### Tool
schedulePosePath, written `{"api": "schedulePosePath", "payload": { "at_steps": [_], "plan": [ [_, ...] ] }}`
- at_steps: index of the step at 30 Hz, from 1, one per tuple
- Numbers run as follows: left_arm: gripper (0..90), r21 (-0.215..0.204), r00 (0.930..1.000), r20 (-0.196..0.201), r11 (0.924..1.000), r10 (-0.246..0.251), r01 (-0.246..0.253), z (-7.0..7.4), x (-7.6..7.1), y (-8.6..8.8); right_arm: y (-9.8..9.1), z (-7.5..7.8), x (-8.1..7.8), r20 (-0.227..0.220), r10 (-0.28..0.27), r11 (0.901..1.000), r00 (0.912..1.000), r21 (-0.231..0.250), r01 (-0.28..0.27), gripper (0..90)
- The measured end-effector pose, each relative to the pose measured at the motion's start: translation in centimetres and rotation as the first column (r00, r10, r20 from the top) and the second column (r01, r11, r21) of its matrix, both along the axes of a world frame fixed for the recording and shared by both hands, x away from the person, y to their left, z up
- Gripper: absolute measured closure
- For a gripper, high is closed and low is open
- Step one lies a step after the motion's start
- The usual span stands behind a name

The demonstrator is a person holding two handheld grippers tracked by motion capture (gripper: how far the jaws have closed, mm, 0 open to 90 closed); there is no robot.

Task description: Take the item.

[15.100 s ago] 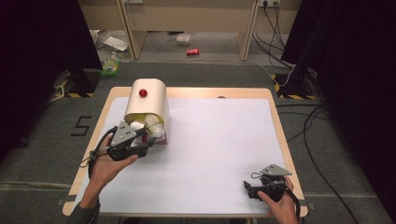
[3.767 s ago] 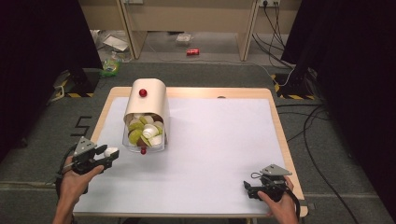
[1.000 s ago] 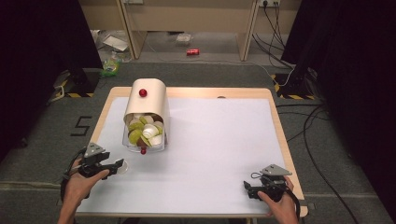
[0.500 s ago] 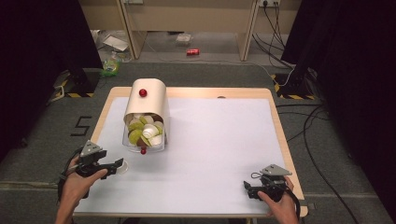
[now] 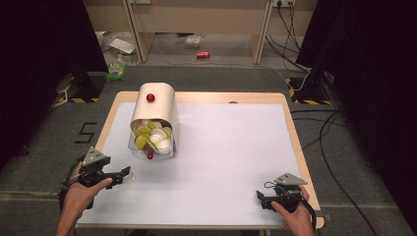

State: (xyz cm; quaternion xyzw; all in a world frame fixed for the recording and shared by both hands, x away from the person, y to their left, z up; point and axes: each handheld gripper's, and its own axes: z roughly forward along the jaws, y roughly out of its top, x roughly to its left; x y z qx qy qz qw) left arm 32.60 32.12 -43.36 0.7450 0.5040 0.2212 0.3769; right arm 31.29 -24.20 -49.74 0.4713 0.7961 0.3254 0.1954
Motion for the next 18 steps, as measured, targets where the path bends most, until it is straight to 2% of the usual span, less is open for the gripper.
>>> {"api": "schedulePosePath", "payload": {
  "at_steps": [12,18],
  "plan": [
    [15.5,0.001,0.9999,0.01,1.0,-0.006,0.006,0.43,-0.3,-0.09,0.0,0.0,0.0,0.0,0.0,1.0,1.0,0.0,0.0,2.8],
    [15.5,-0.002,0.9995,0.028,0.9999,-0.013,0.013,1.0,-0.66,-0.38,0.0,0.0,-0.01,0.0,0.0,1.0,1.0,0.0,0.0,2.8]
  ]
}}
